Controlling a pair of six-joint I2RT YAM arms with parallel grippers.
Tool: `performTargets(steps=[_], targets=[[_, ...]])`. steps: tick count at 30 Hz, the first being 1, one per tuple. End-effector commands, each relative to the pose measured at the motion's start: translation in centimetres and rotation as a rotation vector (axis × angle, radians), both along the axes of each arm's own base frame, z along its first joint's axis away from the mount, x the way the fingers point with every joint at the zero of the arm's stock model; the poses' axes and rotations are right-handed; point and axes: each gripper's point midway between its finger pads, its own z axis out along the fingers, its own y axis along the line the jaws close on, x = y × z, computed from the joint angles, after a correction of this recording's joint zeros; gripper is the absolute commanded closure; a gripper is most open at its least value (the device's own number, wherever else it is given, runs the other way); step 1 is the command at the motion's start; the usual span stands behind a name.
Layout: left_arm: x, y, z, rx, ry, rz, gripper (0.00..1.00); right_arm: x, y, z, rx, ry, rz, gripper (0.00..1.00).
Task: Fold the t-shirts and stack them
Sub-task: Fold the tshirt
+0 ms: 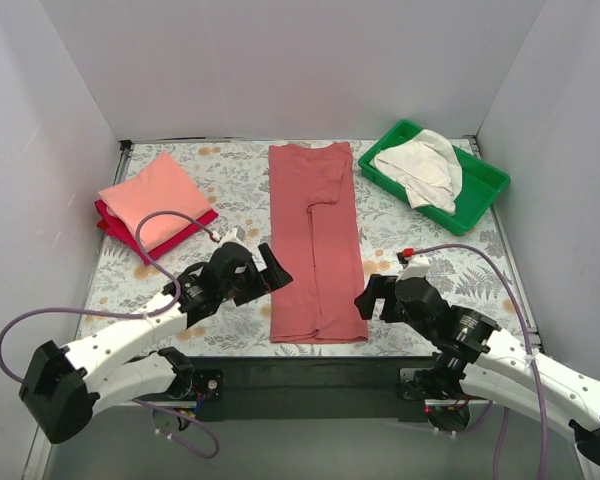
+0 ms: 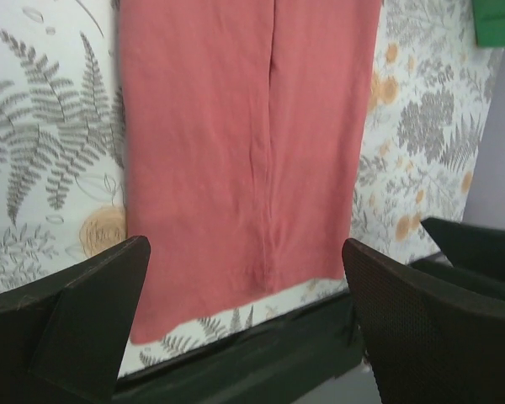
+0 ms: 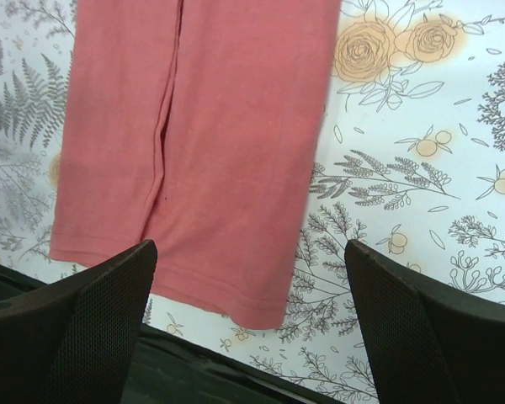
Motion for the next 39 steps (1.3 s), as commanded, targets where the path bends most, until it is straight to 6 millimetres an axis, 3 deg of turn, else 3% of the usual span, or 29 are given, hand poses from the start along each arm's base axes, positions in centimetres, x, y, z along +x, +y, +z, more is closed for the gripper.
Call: performTargets(steps=[1, 7, 12, 20, 29, 39], targets=[[-2.8, 0.4, 0.3, -0.038, 0.034, -0.030, 0.02, -0.1, 0.5, -0.4, 0.005, 0.028, 0.004, 0.02], [-7.7, 0.4, -2.6, -0.091, 0.143, -0.144, 0.02, -0.6, 1.3, -1.8, -0.037, 0.103, 0.041, 0.02], [-9.2, 0.3, -4.2, -0.085, 0.178, -0.214, 0.05, -0.9, 1.3, -3.0, -0.075, 0.130, 0.057, 0.02], [-11.9, -0.4, -7.5, -0.091, 0.310, -0.324, 0.43, -1.9, 1.1, -4.7, -0.064, 0.187, 0.061, 0.07], [-11.4, 0.4, -9.7, -0.014, 0.340, -0.271, 0.66, -3.4, 1.8, -5.4, 0.002, 0.239, 0.100, 0.13], [-9.7, 2.3, -11.3, 0.107, 0.336, -0.144, 0.69, -5.0, 2.4, -6.5, 0.014, 0.310, 0.161, 0.18]])
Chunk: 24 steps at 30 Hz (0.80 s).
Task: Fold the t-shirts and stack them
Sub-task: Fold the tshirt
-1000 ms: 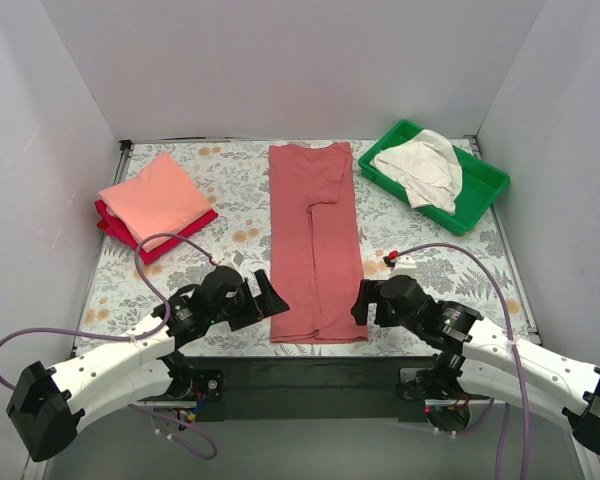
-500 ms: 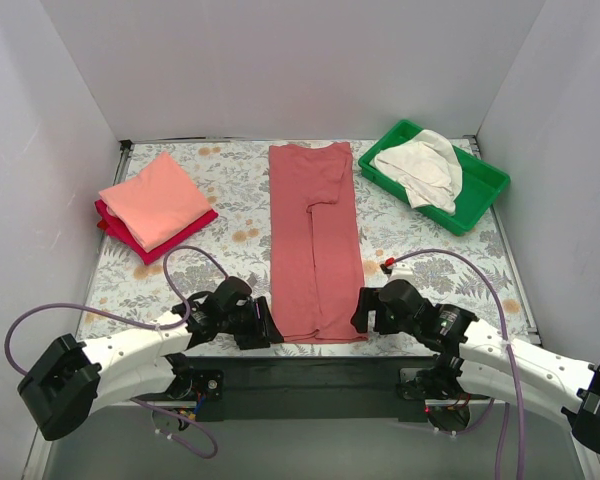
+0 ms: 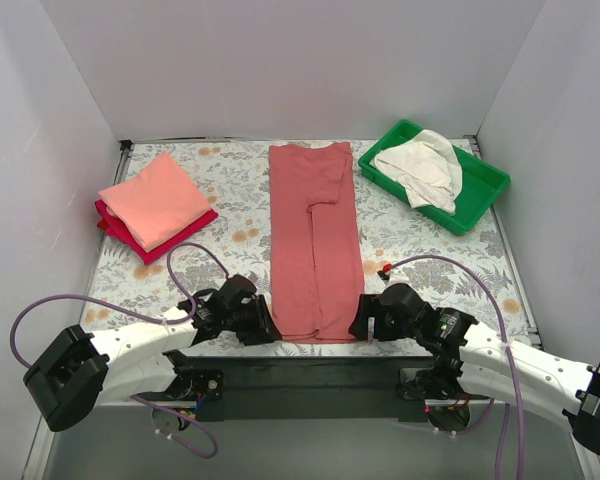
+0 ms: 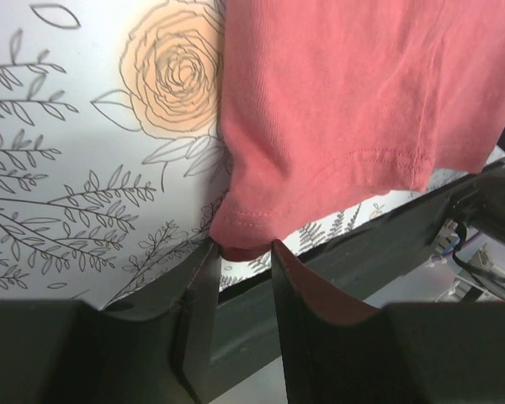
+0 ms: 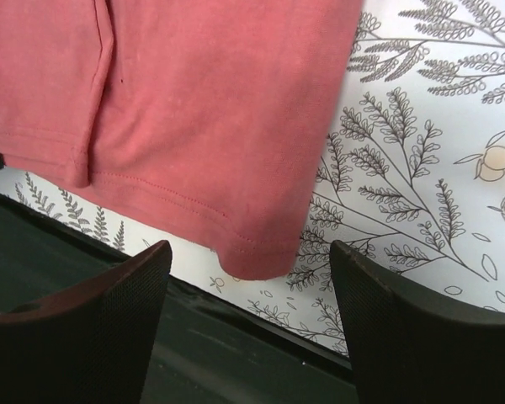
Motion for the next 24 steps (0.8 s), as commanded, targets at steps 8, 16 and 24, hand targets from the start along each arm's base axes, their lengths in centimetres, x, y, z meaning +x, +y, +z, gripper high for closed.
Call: performTargets(steps=[8, 16, 24], targets=[[1.2, 1.7, -1.4, 0.129, -0.028, 0.055, 1.00, -1.2, 0.6, -1.2, 0.015, 0.068, 0.040, 0.21], [1.0, 1.4, -0.6, 0.080, -0.056, 0.035, 1.00, -1.4, 0.8, -1.9, 0.011, 0.096, 0.038, 0.53], [-1.2, 2.0, -1.1, 0.044, -0.001, 0.024, 1.00, -4.3, 0.4, -3.7, 0.010, 0.226, 0.096, 0.98]])
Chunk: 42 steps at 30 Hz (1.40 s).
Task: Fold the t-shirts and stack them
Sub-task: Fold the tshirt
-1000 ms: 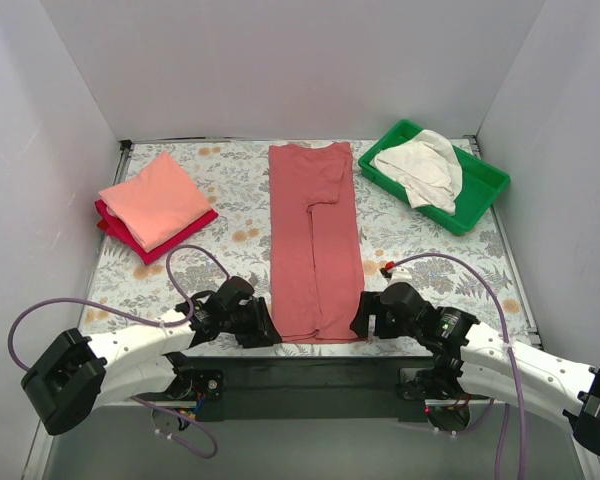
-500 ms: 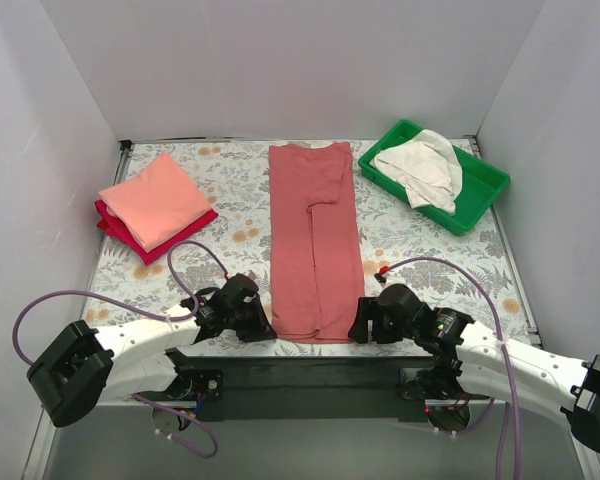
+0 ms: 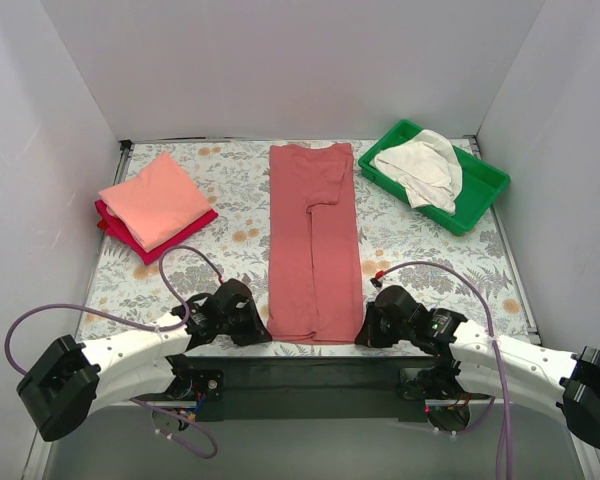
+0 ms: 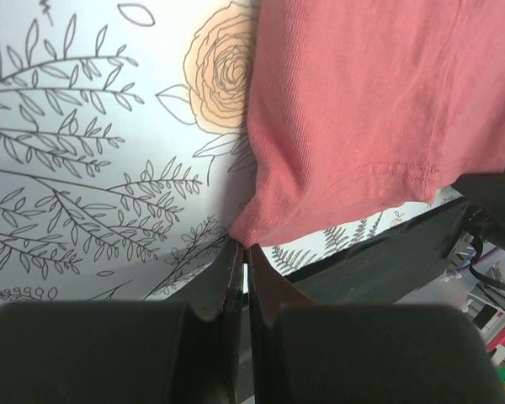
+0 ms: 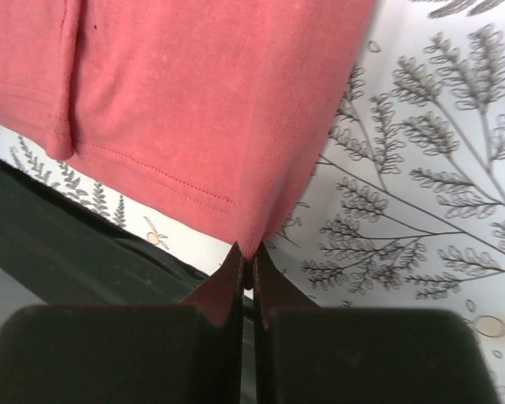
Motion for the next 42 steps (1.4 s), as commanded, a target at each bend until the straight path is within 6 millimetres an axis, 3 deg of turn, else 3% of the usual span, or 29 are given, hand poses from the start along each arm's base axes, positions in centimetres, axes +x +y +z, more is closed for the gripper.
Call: performTargets(steps=[1, 8, 14, 21, 26, 28, 29, 33, 42], targets=[[-1.9, 0.9, -0.9, 0.003, 0.052, -0.017, 1.00, -2.4, -0.6, -1.6, -0.012, 0.104, 0.047, 0.99], [-3.1, 0.6, 0.4, -0.059, 0.059, -0.021, 1.00, -3.9, 0.6, 0.1, 0.101, 0.121, 0.112, 0.99], [-1.0, -0.6, 3.5, -0.117, -0.058, -0.009, 1.00, -2.1, 1.2, 1.8, 0.125, 0.015, 0.104, 0.99], [2.9, -1.8, 5.5, -0.040, -0.178, 0.013, 1.00, 3.3, 2.0, 5.7, 0.051, -0.214, 0.045, 0.99], [7.3, -2.6, 7.5, 0.012, -0.292, 0.113, 1.00, 7.9, 2.3, 8.4, -0.024, -0.352, -0.013, 0.99], [8.6, -2.5, 7.6, 0.048, -0.316, 0.144, 1.00, 9.1, 2.5, 8.6, -0.034, -0.356, -0.017, 0.99], [9.7, -2.7, 8.8, 0.048, -0.351, 0.167, 1.00, 10.5, 2.7, 9.8, -0.017, -0.389, -0.029, 0.99], [13.0, -3.3, 10.4, 0.068, -0.403, 0.202, 1.00, 13.2, 3.3, 11.3, 0.031, -0.400, -0.027, 0.99], [20.6, -2.4, 10.6, 0.126, -0.422, 0.307, 1.00, 18.7, 2.7, 12.4, 0.003, -0.422, -0.060, 0.99]])
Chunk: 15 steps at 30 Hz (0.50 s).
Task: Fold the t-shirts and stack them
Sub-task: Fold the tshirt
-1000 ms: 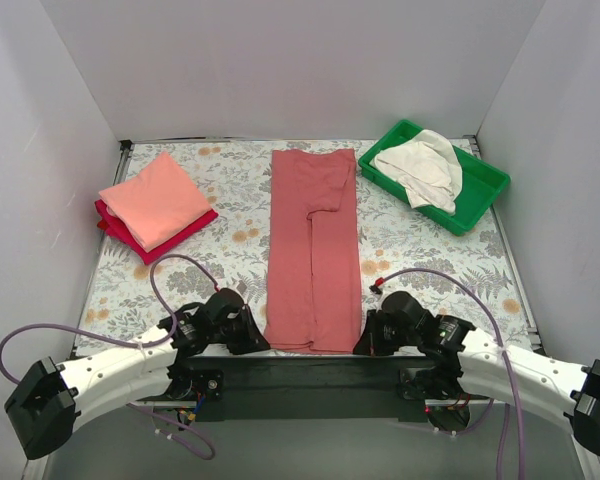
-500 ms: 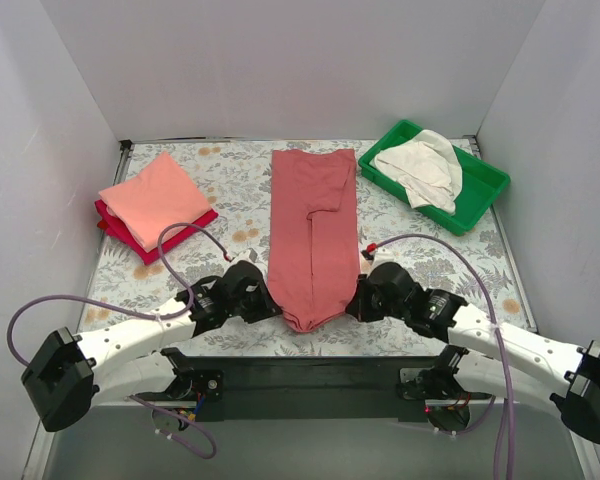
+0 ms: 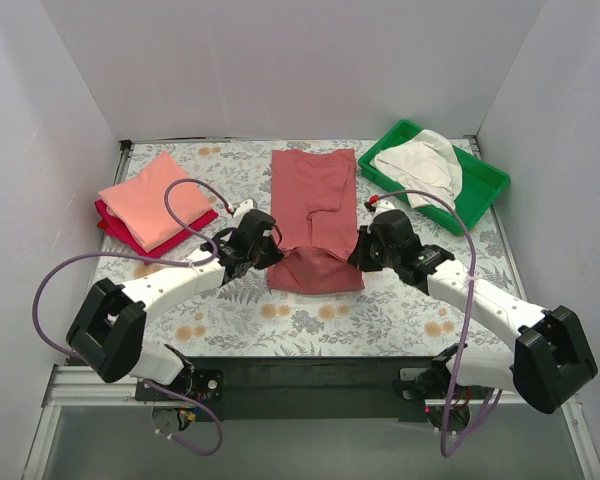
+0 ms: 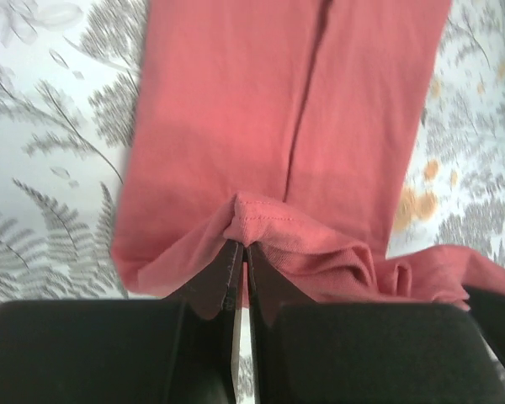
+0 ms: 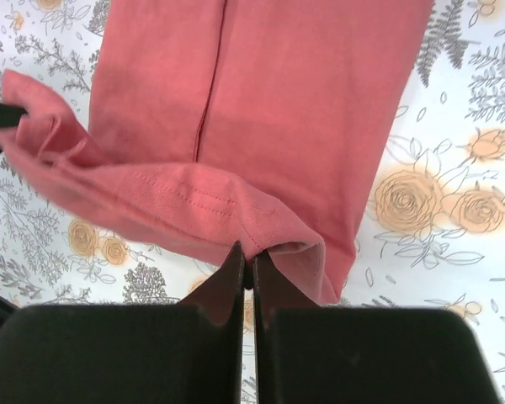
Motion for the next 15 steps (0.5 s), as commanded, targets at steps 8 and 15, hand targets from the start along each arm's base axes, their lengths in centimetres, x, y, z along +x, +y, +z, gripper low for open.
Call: performTargets(steps=[8, 15], targets=[[8.7, 1.4, 4.4, -0.002, -0.154, 0.073, 1.00, 7.5, 1.0, 3.7, 0.058, -0.090, 0.048, 0.99], [11.9, 1.4, 3.6, 0.020, -0.152, 0.060, 1.00, 10.5, 1.2, 2.6, 0.065, -0.051, 0.046, 0.99]])
